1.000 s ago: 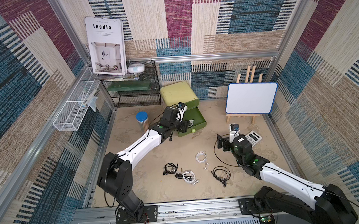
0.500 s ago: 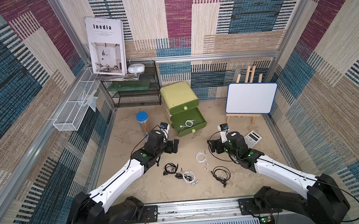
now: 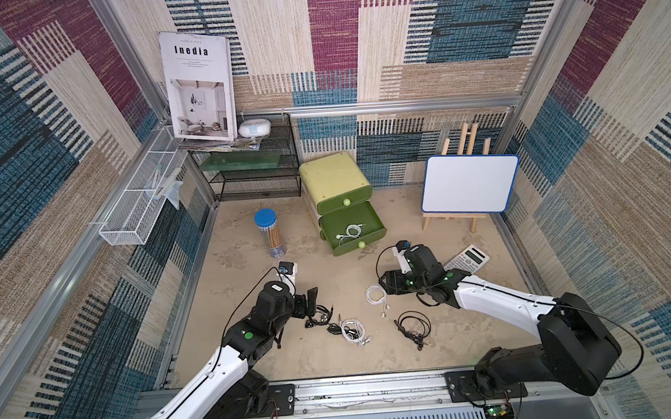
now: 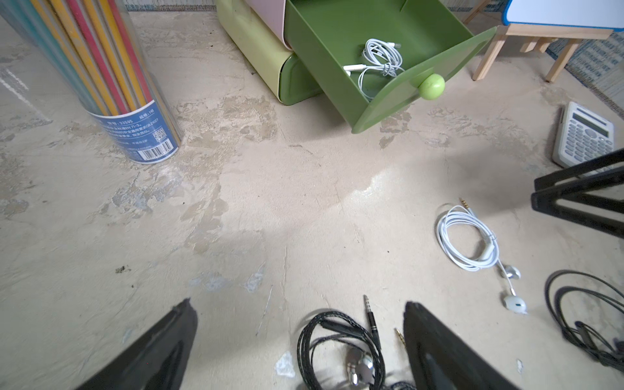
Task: Place the wired earphones into the drawer by color
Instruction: Pick up the wired earphones from the center of the board.
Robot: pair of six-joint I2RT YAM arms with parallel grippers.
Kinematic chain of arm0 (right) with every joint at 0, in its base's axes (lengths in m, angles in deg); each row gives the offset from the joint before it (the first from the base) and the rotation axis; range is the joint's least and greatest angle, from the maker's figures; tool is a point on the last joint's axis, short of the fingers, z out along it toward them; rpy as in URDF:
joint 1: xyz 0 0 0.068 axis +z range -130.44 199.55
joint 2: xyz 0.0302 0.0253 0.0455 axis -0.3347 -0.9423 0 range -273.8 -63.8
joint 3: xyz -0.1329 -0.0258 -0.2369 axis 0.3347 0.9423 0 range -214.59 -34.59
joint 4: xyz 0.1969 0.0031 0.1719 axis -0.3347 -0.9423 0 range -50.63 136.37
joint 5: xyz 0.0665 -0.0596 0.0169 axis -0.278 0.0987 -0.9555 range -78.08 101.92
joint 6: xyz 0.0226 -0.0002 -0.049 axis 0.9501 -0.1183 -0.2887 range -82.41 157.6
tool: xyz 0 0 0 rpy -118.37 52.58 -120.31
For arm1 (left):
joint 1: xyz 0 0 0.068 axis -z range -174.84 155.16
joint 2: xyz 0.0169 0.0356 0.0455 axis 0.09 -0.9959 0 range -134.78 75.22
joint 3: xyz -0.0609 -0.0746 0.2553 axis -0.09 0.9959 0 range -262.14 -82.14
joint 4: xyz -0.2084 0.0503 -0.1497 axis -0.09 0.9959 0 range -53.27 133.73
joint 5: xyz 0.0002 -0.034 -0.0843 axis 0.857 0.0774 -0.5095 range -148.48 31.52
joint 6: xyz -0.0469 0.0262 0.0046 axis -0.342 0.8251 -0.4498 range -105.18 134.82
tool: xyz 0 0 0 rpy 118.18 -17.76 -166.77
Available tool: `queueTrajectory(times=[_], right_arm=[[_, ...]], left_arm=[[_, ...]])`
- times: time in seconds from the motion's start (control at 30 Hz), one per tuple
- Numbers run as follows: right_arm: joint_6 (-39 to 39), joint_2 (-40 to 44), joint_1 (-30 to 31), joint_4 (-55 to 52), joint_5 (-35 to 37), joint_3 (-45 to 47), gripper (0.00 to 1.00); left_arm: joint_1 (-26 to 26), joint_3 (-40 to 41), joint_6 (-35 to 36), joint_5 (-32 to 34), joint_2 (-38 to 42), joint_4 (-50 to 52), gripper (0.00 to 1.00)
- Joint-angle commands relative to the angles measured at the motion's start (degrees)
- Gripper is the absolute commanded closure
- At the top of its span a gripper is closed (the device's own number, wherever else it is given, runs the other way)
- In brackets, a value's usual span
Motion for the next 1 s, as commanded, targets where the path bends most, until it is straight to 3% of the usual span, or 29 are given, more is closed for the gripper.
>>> queueTrajectory(times=[0.0,0.3,0.97], right_arm=[[1.8,-1.2,1.4,-3.0,2.0,-1.3,0.24],[1.5,-6.6,4.6,-6.4,5.5,-4.2,0.42],[2.4,-14.2,6.6,-8.2,8.1,-7.8,0.59]], left_arm=[[0.0,0.2,0.0,1.2,0.4,-2.0,0.01],[0.0,-0.1,0.4,1.8,-0.8,-1.9,0.01],[0.0,0.1,0.8,1.5,-0.7,-2.2,0.01]])
